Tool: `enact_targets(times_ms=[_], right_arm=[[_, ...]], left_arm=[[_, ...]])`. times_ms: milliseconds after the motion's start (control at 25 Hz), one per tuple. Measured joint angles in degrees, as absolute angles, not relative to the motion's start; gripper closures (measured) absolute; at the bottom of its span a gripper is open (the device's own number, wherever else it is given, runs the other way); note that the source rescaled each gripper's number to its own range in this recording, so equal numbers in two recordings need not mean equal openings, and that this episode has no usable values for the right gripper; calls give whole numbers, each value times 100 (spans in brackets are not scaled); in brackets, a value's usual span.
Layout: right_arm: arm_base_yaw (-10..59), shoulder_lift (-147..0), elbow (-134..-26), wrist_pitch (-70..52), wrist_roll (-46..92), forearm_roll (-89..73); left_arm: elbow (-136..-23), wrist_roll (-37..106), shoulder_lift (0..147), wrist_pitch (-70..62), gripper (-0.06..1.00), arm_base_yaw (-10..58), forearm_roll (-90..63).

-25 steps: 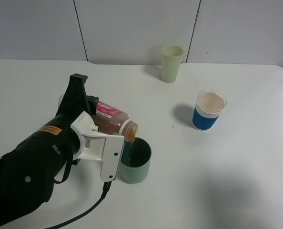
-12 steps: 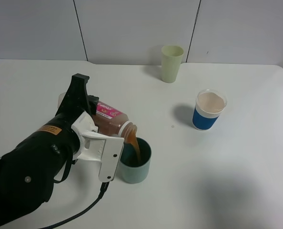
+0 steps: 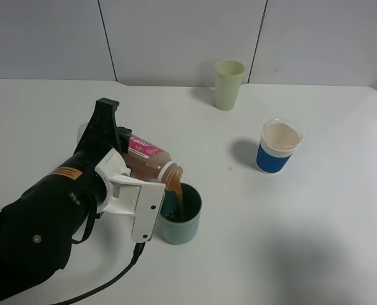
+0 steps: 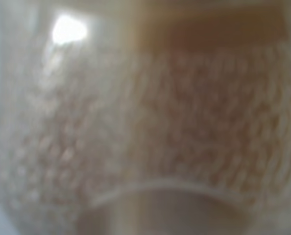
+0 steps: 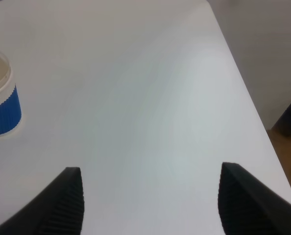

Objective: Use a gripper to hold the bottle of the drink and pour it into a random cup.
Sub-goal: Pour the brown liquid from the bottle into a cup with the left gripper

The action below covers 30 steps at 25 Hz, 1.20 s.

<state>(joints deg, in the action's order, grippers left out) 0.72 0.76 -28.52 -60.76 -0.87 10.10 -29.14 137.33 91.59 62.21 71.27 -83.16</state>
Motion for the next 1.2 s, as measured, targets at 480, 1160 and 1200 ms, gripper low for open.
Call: enact_targets(times_ms=[480, 1160, 1200], right_arm=[[72, 76, -2852, -6076, -87, 1010], [72, 76, -2852, -6076, -87, 1010], [72, 76, -2852, -6076, -87, 1010]], left_arm=[[-2914, 13776, 9159, 6221, 90, 7127, -8233], [-2914, 13959, 9159, 6263, 90, 7127, -8211], [-2914, 13974, 9159, 6263, 90, 7127, -8211]])
